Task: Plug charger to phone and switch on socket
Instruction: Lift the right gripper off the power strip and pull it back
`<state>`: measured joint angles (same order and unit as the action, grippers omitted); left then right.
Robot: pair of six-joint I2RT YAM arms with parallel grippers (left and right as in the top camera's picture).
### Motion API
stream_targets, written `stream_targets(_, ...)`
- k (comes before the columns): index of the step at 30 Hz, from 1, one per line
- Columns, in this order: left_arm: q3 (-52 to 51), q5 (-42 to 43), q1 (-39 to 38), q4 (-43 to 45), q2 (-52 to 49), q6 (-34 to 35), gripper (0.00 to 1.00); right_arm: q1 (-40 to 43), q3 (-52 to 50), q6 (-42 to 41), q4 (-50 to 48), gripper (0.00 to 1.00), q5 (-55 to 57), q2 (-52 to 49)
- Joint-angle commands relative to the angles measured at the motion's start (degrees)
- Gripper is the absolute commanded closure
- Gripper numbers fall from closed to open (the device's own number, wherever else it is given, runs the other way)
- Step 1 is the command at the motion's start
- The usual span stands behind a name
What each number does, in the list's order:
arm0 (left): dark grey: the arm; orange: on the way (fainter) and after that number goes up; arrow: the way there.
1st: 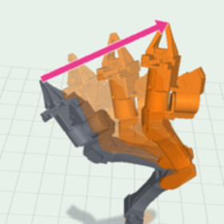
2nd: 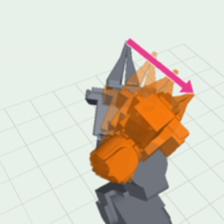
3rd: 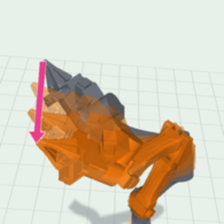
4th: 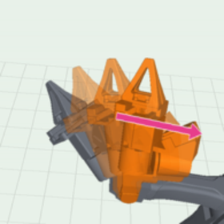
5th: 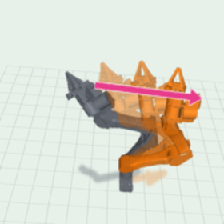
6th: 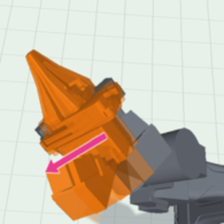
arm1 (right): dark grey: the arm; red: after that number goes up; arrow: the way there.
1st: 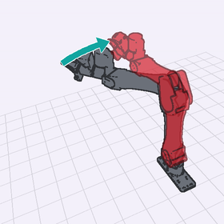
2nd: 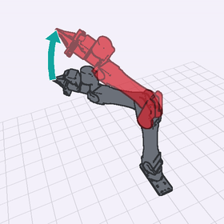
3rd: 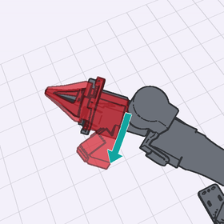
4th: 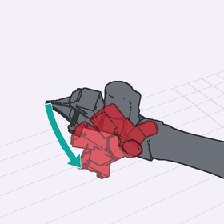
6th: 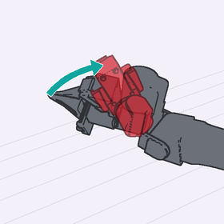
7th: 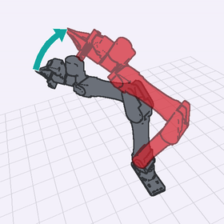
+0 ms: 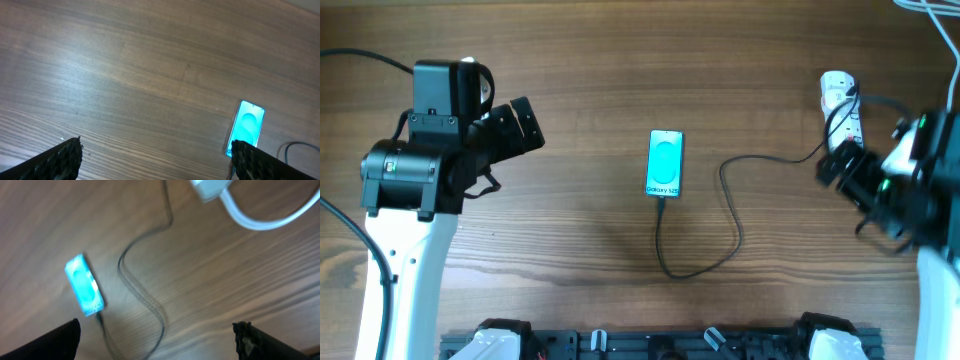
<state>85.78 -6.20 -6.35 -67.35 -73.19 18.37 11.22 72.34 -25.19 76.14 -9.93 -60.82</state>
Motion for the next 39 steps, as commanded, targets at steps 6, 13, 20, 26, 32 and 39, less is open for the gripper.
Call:
stream_targets(6, 0.04, -0.96, 0.2, 0.0, -0.02, 0.11, 0.0, -0.44, -4.66, 0.76, 10.8, 0.0, -6.23, 9.49)
stream_targets(13, 0.04, -0.96, 0.2, 0.0, -0.02, 0.11, 0.0, -0.44, -4.66, 0.83, 8.35, 0.0, -6.01, 6.69)
stream_targets(20, 0.04, -0.94, 0.2, 0.0, -0.02, 0.11, 0.0, -0.44, -4.66, 1.27, 7.98, 0.0, -5.95, 4.13)
stream_targets(26, 0.04, -0.96, 0.2, 0.0, -0.02, 0.11, 0.0, -0.44, -4.66, 2.97, 8.52, 0.0, -5.14, 4.17)
stream_targets(32, 0.04, -0.94, 0.2, 0.0, -0.02, 0.11, 0.0, -0.44, -4.68, 6.12, 8.55, 0.0, -7.02, 7.45)
stream_targets(39, 0.04, -0.94, 0.2, 0.0, -0.02, 0.11, 0.0, -0.44, -4.74, 7.43, 8.57, 0.0, -7.1, 13.11)
